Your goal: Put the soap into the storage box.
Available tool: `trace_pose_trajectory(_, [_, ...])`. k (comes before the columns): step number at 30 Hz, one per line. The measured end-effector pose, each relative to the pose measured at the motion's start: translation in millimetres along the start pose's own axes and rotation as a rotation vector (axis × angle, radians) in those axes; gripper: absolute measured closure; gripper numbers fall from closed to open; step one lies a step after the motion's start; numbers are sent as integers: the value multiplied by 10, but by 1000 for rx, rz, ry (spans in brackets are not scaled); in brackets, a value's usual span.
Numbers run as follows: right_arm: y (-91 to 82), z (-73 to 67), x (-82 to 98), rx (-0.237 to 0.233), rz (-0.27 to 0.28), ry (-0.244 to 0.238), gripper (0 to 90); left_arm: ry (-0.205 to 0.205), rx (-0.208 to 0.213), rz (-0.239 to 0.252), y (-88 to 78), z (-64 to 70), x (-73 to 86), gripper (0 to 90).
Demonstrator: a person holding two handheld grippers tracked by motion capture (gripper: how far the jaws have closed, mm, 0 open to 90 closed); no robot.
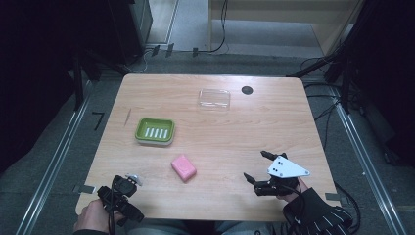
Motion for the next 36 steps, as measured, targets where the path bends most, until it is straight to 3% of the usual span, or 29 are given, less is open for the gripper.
trace_pose_trajectory(7, [0,0,0,0,1,-1,138,23,10,-19,4,7,-21,0])
trace_pose_trajectory(36, [5,0,0,0,0,2,138,91,-5,1,-118,36,-296,0])
Point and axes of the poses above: each handheld gripper's, and its own axes: y roughly forward along the jaws, x roughly out of its underside, z roughly to its right, the point moved 5 cm from there along y, roughly forward along the jaws, and after that the axes turned 6 degrees about -z, right-handed, at the moved point
